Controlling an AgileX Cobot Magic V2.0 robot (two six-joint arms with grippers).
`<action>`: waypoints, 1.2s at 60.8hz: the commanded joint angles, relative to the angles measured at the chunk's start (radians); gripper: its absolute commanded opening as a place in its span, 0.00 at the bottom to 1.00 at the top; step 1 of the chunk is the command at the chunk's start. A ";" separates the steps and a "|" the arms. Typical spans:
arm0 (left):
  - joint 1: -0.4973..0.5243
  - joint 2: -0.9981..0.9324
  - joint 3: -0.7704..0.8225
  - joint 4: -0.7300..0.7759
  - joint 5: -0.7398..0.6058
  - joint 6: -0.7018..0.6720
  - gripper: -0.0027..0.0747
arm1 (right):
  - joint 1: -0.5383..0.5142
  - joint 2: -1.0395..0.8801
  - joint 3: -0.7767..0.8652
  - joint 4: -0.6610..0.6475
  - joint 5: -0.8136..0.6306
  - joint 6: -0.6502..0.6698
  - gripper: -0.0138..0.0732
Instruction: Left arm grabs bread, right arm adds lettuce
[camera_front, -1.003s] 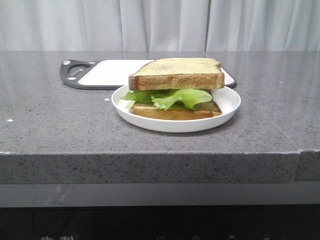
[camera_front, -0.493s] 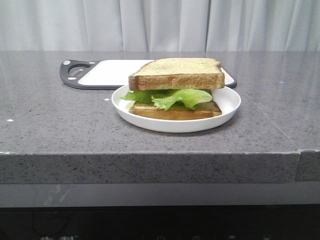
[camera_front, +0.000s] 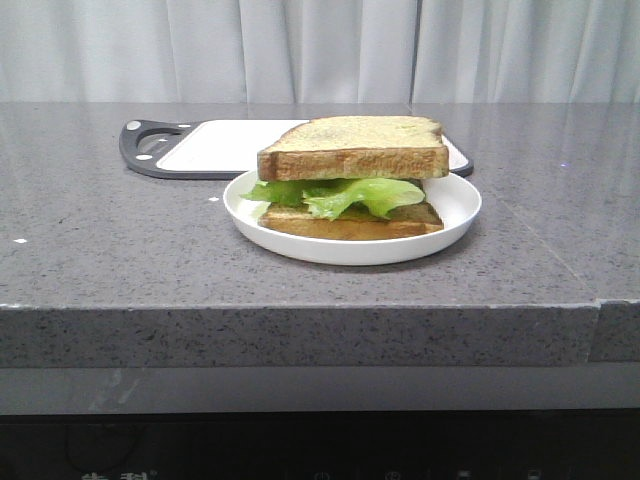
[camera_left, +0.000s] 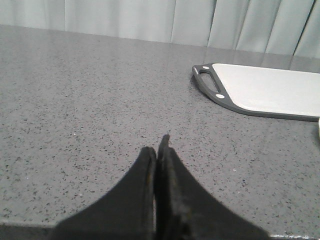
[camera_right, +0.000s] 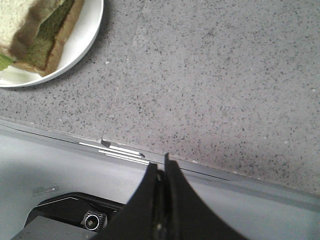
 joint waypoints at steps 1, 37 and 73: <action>0.002 -0.032 0.026 -0.017 -0.153 -0.010 0.01 | -0.002 -0.002 -0.024 0.007 -0.047 0.000 0.02; 0.002 -0.077 0.107 -0.010 -0.297 -0.010 0.01 | -0.002 -0.002 -0.024 0.007 -0.035 0.000 0.02; 0.002 -0.077 0.107 -0.016 -0.342 0.077 0.01 | -0.002 -0.002 -0.024 0.007 -0.035 0.000 0.02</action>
